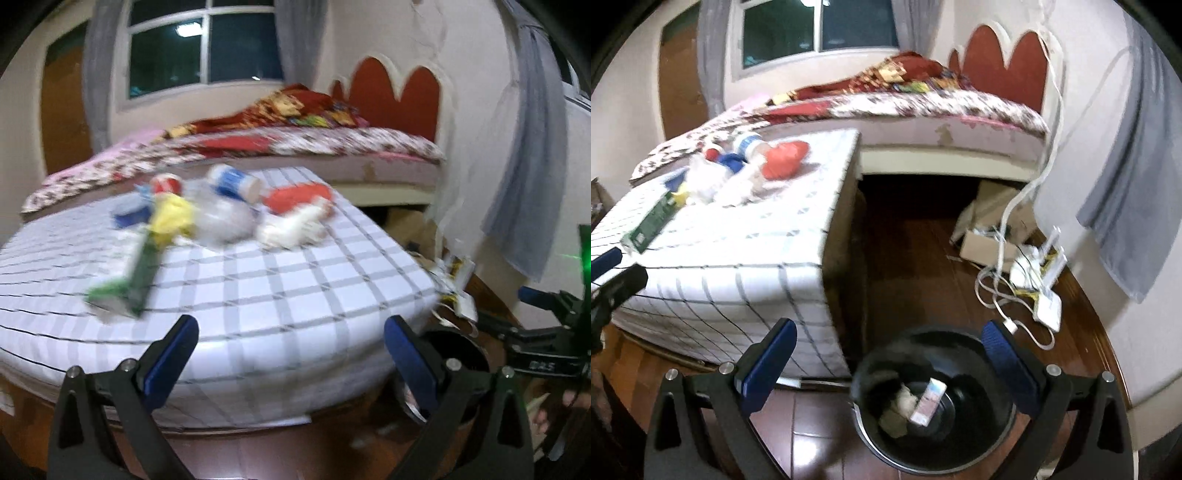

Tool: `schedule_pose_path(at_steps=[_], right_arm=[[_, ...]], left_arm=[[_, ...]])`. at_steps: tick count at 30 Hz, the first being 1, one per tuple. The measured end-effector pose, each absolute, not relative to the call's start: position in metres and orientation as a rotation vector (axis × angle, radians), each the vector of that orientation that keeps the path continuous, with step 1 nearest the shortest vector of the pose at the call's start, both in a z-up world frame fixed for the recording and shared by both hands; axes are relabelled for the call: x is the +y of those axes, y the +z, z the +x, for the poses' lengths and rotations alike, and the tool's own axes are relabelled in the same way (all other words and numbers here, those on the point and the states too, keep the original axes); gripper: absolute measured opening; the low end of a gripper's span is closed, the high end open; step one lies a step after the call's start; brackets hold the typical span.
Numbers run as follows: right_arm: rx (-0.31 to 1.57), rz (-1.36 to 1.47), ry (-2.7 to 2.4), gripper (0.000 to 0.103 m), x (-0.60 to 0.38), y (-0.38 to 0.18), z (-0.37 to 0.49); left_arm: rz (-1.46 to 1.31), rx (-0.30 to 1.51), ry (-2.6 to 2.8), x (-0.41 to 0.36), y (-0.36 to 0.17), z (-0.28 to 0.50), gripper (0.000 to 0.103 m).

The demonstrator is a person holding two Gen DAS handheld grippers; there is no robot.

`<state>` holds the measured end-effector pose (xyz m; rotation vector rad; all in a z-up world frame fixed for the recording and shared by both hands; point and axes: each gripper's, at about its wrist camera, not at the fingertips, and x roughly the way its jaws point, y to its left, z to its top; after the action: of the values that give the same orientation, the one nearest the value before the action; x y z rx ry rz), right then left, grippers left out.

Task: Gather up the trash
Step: 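Grasp the green milk carton with the left tool while the right tool grasps the white tissue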

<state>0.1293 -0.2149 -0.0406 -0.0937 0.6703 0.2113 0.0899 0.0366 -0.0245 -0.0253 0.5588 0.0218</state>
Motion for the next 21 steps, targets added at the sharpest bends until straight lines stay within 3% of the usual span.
schedule_pose_path(at_steps=[10,16,21], right_arm=[[0.61,-0.121,0.344,0.102,-0.135,-0.013,0.156],[0.64,-0.117,0.403,0.102,-0.09,-0.013,0.192],[0.674,-0.164,0.424,0.102,-0.05,-0.017,0.225]], left_arm=[[-0.096,0.537,0.24,0.139,-0.018,0.109,0.101],[-0.125,0.587,0.284,0.168,-0.035,0.134,0.101],[-0.177,0.636,0.269,0.178,-0.05,0.149,0.095]])
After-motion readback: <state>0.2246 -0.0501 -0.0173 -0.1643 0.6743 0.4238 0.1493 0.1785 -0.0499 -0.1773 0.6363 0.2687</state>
